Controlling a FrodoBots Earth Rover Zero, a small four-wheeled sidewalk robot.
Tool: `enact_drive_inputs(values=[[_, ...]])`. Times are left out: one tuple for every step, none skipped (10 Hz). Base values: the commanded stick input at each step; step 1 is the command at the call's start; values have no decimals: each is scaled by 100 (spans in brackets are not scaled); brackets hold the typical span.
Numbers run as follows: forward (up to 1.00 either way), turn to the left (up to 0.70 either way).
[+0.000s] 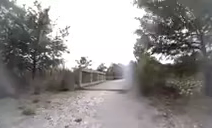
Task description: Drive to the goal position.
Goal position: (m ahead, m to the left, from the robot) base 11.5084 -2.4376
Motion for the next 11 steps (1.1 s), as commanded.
enact_drive_inputs(values=[[60,0],[60,0],[60,0],[60,0],[60,0],[60,0],[60,0],[60,0],[60,0],[60,0],[60,0]])
